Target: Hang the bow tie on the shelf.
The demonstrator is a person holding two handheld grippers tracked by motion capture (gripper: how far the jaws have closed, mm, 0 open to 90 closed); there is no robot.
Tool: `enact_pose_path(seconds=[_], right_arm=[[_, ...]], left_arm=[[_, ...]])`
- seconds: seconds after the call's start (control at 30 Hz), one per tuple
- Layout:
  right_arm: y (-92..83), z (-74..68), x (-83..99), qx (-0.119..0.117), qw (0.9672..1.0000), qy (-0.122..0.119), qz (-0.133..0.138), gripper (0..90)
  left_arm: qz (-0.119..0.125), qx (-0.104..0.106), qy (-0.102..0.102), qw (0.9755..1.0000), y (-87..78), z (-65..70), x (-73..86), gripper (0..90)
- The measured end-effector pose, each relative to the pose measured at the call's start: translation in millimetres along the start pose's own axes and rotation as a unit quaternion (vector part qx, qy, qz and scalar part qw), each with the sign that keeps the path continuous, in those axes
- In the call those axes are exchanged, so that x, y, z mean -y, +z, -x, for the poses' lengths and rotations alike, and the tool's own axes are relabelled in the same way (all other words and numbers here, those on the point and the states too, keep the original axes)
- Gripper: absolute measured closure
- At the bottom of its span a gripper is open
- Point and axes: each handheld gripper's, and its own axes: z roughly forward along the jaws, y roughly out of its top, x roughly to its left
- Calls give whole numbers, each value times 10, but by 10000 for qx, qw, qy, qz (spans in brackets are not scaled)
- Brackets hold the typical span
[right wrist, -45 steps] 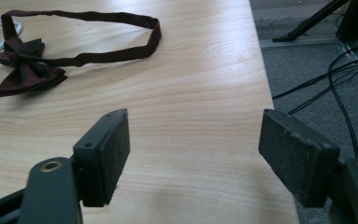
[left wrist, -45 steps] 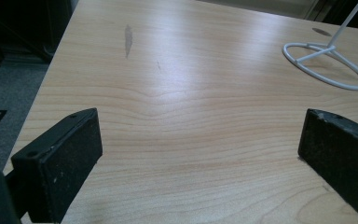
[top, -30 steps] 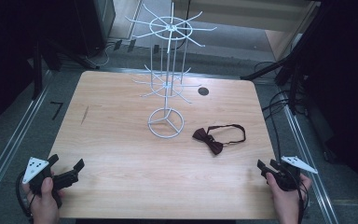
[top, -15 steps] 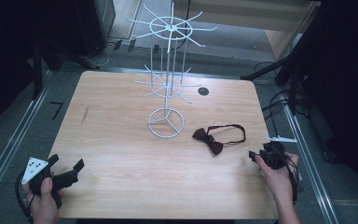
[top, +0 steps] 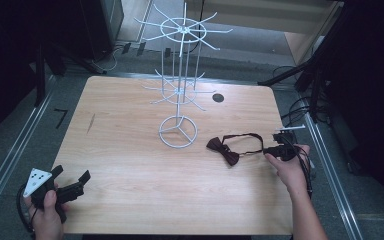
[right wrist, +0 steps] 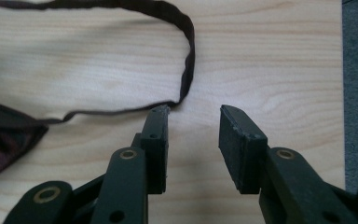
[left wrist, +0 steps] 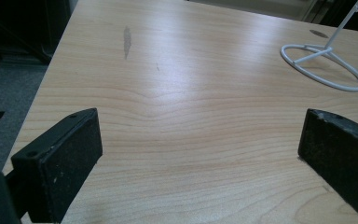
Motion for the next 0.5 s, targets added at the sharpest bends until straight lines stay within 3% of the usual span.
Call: enact_pose_path(seconds=[0.3,0.5], right_arm=[[162,-29,-180,-41,9996,199,-200,673],[257,-41,-208,-24,9992,252,-303,782]], left_arm=[[-2,11,6,10000,-2,-3,0,2],[1,22,5,10000,-1,-4,1,2]])
